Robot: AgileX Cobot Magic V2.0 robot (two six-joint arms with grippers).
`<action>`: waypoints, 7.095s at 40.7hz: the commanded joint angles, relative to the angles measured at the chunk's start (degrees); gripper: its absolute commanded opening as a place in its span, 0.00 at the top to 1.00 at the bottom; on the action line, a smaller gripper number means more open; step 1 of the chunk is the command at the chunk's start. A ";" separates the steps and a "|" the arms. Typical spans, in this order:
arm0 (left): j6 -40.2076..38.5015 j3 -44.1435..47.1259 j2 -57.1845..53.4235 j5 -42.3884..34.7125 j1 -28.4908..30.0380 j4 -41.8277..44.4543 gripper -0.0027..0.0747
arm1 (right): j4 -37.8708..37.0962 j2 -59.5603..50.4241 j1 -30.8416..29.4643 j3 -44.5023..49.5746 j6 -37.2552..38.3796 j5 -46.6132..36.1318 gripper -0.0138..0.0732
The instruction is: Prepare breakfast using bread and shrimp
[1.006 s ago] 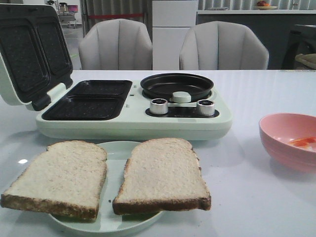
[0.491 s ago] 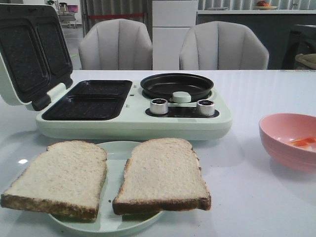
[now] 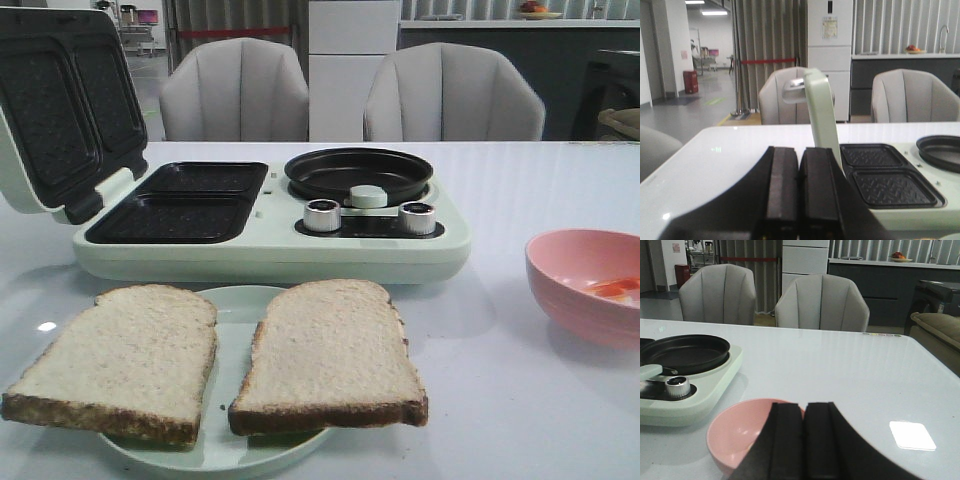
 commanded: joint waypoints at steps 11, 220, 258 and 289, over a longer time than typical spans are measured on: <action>0.05 -20.44 2.17 13.86 0.05 -0.52 0.84 | 1.55 3.56 -0.33 -23.42 0.02 15.01 0.80; -26.26 -85.45 112.25 28.18 -20.75 92.28 0.84 | 1.54 41.11 -0.33 -39.80 0.02 37.58 0.13; -26.50 -85.45 111.02 28.03 -21.73 80.33 0.31 | 1.54 41.11 -0.33 -39.80 0.02 37.58 0.13; -6.57 -84.83 81.12 56.06 -31.48 19.20 0.31 | 1.54 41.11 -0.33 -39.80 0.02 37.58 0.13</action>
